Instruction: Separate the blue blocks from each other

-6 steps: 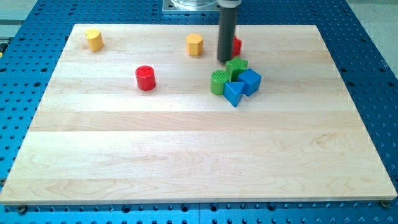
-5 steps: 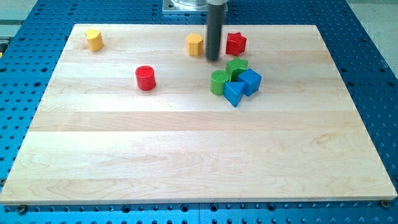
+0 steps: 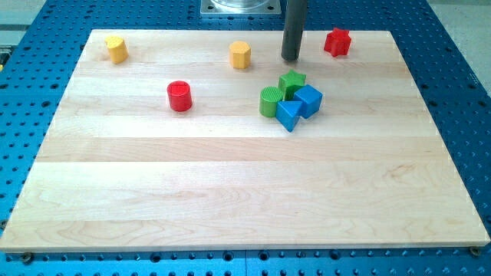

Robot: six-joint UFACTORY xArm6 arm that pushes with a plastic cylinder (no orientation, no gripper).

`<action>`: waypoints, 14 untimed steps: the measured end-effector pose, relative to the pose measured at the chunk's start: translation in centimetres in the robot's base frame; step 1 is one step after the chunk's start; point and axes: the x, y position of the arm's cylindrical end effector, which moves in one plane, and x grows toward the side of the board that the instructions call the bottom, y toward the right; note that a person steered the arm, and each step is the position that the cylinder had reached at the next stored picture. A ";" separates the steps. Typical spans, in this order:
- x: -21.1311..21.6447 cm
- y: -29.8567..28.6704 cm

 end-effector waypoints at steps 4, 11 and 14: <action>3.1 1.6; 18.0 -9.3; 18.0 -7.8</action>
